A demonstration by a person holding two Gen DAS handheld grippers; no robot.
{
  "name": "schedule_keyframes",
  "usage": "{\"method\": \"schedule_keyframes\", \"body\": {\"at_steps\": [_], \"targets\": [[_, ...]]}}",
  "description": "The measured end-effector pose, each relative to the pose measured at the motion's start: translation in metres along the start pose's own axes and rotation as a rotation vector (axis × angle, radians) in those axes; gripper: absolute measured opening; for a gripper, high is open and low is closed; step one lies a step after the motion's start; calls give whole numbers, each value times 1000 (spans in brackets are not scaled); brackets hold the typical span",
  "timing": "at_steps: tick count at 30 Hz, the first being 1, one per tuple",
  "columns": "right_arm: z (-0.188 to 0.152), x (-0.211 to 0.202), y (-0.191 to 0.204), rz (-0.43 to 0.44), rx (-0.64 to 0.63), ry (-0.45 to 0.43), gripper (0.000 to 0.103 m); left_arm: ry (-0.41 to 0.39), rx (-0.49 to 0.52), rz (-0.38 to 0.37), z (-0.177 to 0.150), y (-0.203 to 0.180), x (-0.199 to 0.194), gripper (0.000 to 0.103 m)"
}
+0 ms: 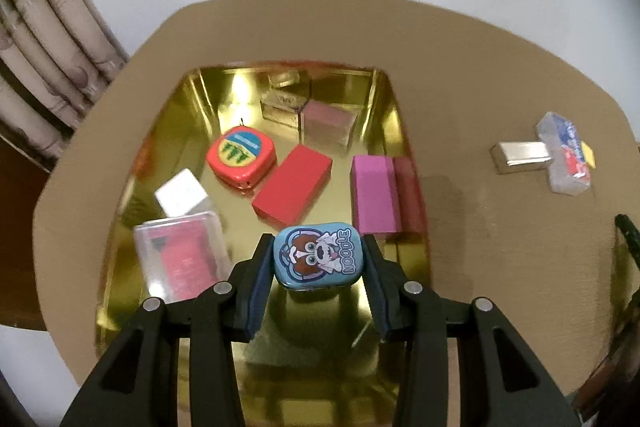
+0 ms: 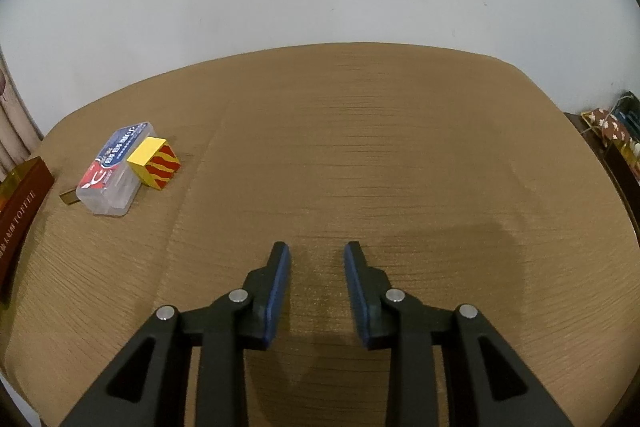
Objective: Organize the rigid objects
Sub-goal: 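Carry the blue tin into the tin and open the left tool, then move the right tool to the silver bar and grasp it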
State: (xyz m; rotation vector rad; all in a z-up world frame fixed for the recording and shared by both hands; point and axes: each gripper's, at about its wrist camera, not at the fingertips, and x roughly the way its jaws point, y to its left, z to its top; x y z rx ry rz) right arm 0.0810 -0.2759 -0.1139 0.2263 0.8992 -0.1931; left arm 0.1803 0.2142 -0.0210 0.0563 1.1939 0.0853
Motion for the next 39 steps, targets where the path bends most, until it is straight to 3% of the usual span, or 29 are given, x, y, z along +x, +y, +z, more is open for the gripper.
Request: {"method": "schedule_keyframes", "body": {"at_steps": [7, 8, 10, 16, 20, 26, 30, 33, 37, 39], "targets": [[2, -1, 9, -13, -9, 2, 30, 29, -53, -39, -4, 7, 22, 42], [2, -1, 9, -14, -10, 2, 30, 26, -54, -35, -4, 8, 21, 44], [1, -2, 11, -14, -11, 3, 31, 11, -53, -15, -5, 9, 17, 59], [2, -2, 11, -12, -14, 3, 31, -85, -80, 3, -10, 10, -22, 62], [1, -1, 10, -9, -14, 4, 31, -156, -47, -3, -28, -13, -64, 64], [1, -3, 9, 4, -8, -1, 31, -193, 5, -123, -67, -63, -105, 69], [8, -10, 19, 112, -13, 24, 31, -199, 52, -170, -94, -97, -105, 69], [22, -27, 53, 184, -82, 3, 31, -173, 76, -176, -110, -111, -92, 69], [39, -44, 110, 350, -179, 20, 31, -125, 62, -184, -117, -113, -72, 69], [43, -47, 148, 485, -273, 45, 31, -127, 67, -174, -119, -111, -68, 69]]}}
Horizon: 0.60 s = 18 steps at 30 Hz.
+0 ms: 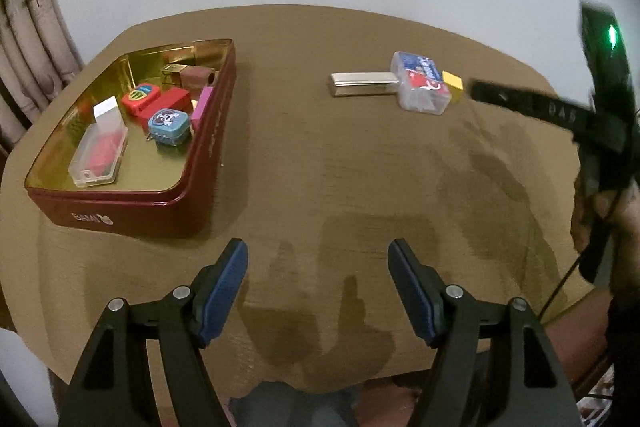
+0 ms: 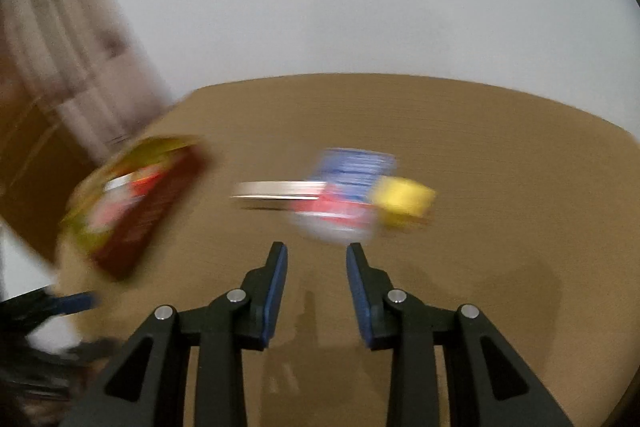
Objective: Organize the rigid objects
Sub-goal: 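Move the right tool to the silver bar and grasp it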
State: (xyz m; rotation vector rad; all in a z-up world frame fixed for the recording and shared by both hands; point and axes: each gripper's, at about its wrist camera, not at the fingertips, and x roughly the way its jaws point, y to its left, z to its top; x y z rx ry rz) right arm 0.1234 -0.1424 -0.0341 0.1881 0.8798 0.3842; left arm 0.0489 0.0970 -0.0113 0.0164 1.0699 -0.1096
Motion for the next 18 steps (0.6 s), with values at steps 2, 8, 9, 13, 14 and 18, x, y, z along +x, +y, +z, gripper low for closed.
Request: {"method": "schedule_keyframes", "body": {"at_steps": [2, 8, 9, 13, 14, 18], "targets": [[12, 17, 27, -1, -135, 25, 31, -7, -10, -12, 0, 5, -3, 69], [53, 66, 69, 76, -497, 173, 31, -12, -39, -40, -3, 20, -7, 69], [58, 73, 72, 64, -549, 198, 31, -8, -45, -39, -3, 22, -6, 69], [70, 99, 78, 47, -683, 319, 31, -2, -61, -54, 2, 29, -2, 69], [69, 105, 80, 41, -719, 345, 31, -2, -58, -52, 1, 30, -2, 69], [66, 117, 86, -15, -838, 370, 31, -7, -46, -55, 1, 29, -1, 69]]}}
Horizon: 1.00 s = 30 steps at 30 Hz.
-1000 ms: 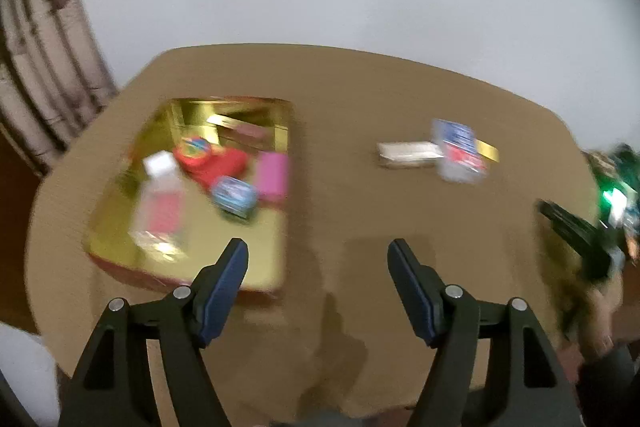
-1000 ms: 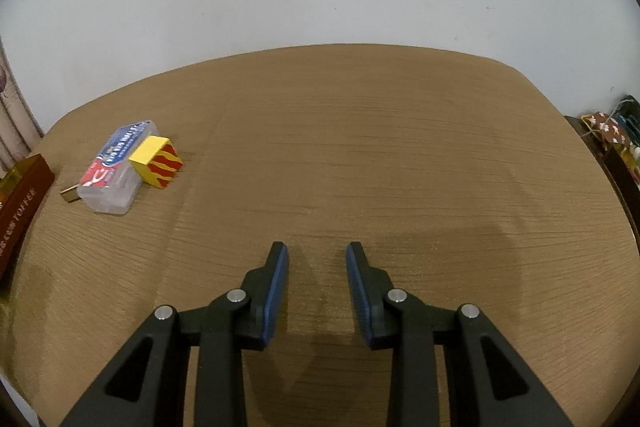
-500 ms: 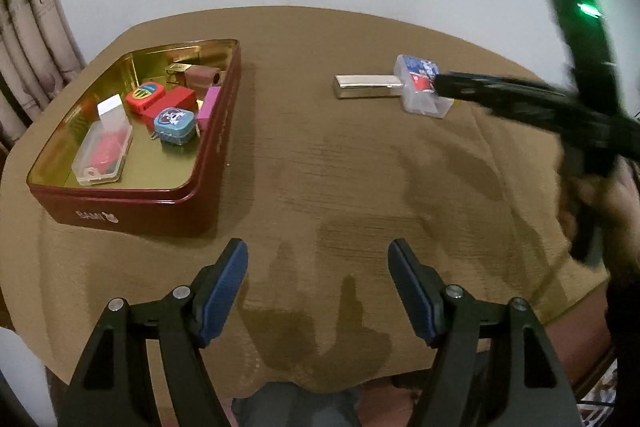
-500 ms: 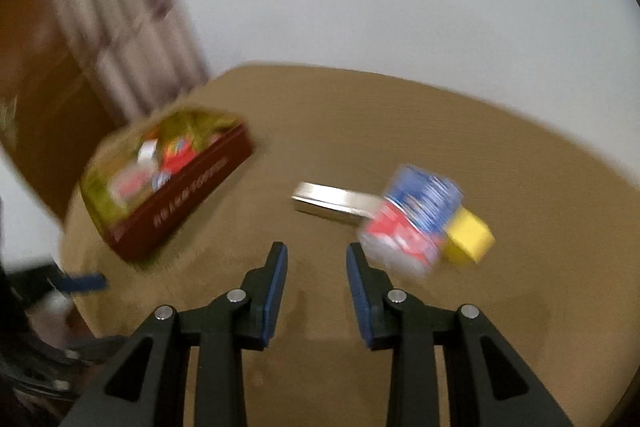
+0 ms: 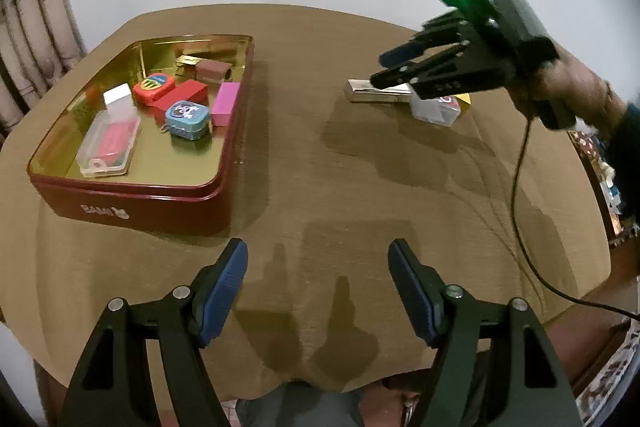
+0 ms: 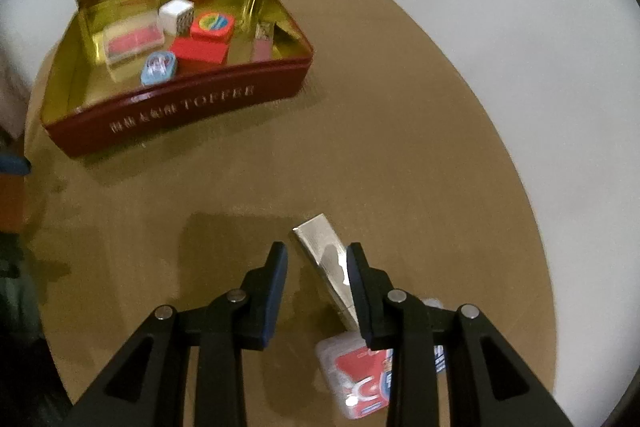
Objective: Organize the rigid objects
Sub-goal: 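Move the right tool to the silver bar and grasp it, then carry the silver bar into the tin and open the right tool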
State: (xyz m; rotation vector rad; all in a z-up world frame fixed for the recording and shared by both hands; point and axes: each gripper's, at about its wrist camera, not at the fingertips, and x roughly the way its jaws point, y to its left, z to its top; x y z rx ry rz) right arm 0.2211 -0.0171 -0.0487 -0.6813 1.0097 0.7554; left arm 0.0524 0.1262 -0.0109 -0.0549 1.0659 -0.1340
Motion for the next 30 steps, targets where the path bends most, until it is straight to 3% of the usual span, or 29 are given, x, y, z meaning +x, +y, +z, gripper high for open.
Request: {"method": "schedule_keyframes", "body": {"at_steps": [1, 7, 10, 13, 18, 22, 25, 30], "targets": [[1, 5, -1, 33, -14, 28, 31, 2, 3, 2, -1, -1, 0, 69], [0, 17, -8, 6, -66, 76, 37, 28, -7, 4, -2, 2, 9, 69], [0, 24, -12, 64, -58, 104, 38, 48, -16, 0, -2, 5, 16, 69], [-2, 30, -11, 6, -106, 124, 42, 56, -22, 1, -3, 7, 20, 69], [-4, 40, -21, 29, -83, 141, 44, 65, -20, 5, -4, 6, 24, 69], [-5, 41, -42, 127, 28, 137, 40, 70, -14, 10, -6, 3, 24, 69], [-8, 36, -44, 116, 74, 114, 30, 68, -11, 18, -7, 2, 24, 69], [-23, 15, -42, 82, 213, 68, 29, 49, -18, 34, -8, 1, 13, 69]]}}
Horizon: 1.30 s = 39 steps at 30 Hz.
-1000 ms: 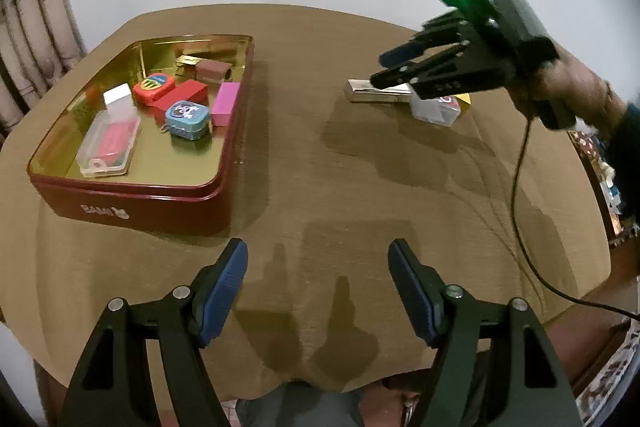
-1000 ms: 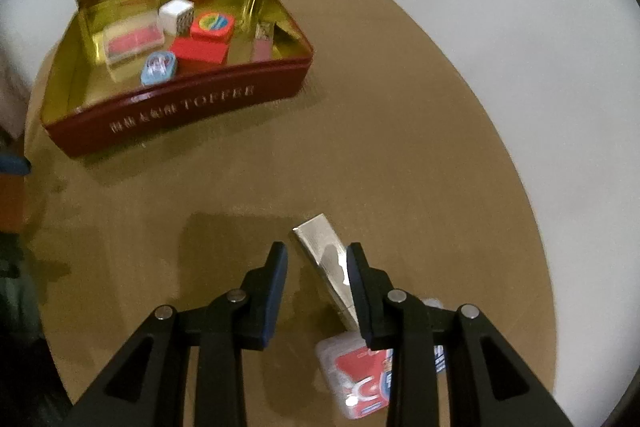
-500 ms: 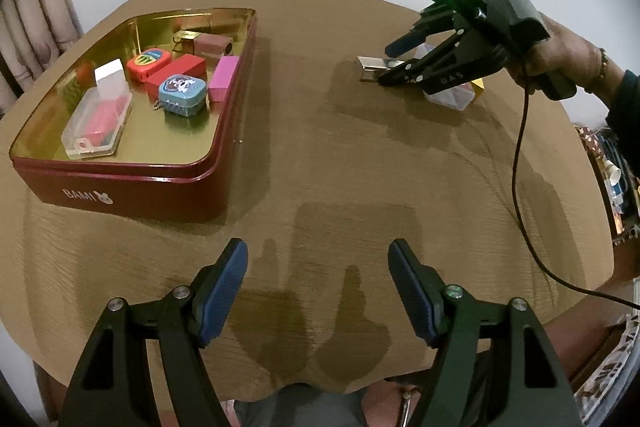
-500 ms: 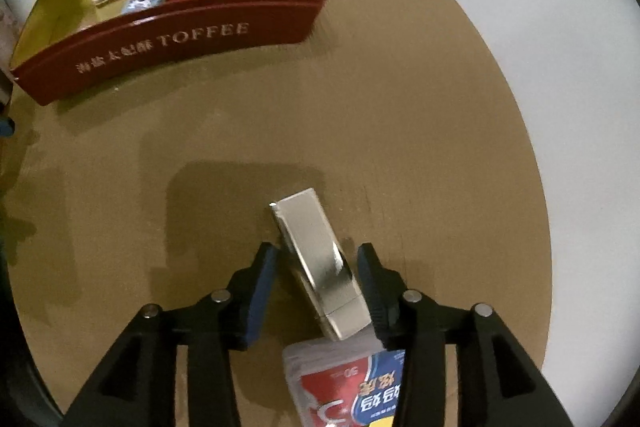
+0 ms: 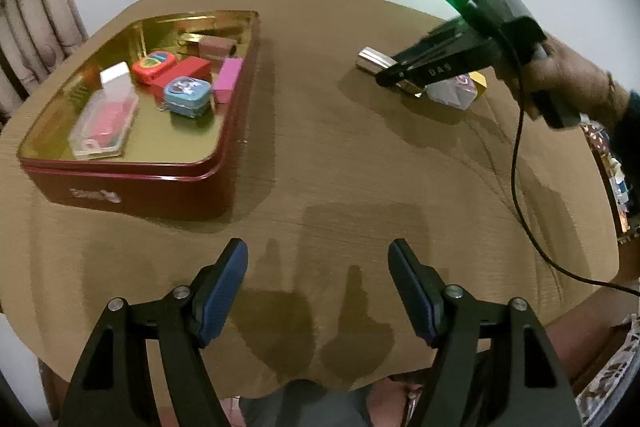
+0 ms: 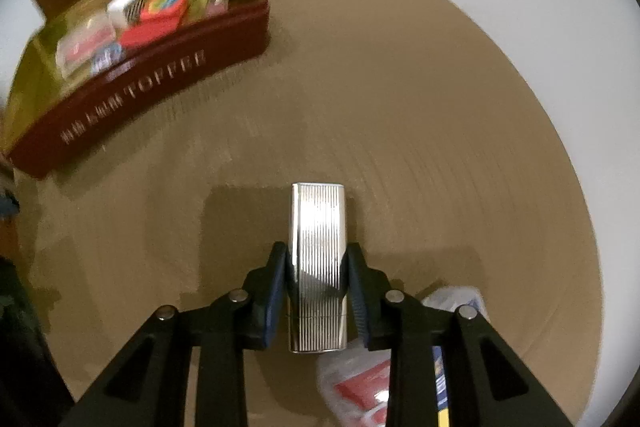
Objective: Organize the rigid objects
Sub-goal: 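Carry the silver bar into the tin and open the right tool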
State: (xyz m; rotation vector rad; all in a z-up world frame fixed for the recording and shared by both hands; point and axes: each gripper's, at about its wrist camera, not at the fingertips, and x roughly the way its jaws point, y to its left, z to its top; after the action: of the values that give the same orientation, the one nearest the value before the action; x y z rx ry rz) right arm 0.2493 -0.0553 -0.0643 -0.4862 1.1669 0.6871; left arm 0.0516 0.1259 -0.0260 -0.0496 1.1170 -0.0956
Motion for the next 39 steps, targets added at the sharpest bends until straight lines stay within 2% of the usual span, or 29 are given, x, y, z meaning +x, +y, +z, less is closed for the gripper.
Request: {"method": "schedule_keyframes", "body": {"at_steps": [4, 7, 11, 16, 20, 22, 24, 27, 30, 35, 39], "targets": [[-7, -27, -1, 72, 143, -64, 29, -25, -12, 27, -9, 8, -18, 69], [-3, -60, 9, 154, 176, -145, 30, -45, -34, 61, -16, 17, -30, 69], [8, -106, 44, 278, 159, -231, 29, -56, -65, 112, -32, 32, -43, 71], [41, -114, 104, 403, 143, -246, 29, -72, -96, 169, -50, 54, -61, 71], [66, -85, 145, 409, 146, -214, 29, -103, -118, 189, -60, 71, -74, 72], [69, -78, 150, 368, 140, -191, 29, -118, -121, 193, -64, 77, -79, 72], [87, -48, 169, 344, 153, -174, 29, -129, -121, 194, -64, 80, -81, 72], [103, -21, 177, 323, 177, -148, 29, -132, -130, 175, -67, 84, -82, 72], [105, -8, 183, 322, 185, -133, 29, -130, -134, 164, -66, 85, -80, 72], [107, 22, 191, 263, 178, -93, 29, -119, -133, 149, -66, 88, -76, 72], [112, 36, 196, 222, 169, -95, 30, -119, -137, 136, -66, 90, -77, 72]]}}
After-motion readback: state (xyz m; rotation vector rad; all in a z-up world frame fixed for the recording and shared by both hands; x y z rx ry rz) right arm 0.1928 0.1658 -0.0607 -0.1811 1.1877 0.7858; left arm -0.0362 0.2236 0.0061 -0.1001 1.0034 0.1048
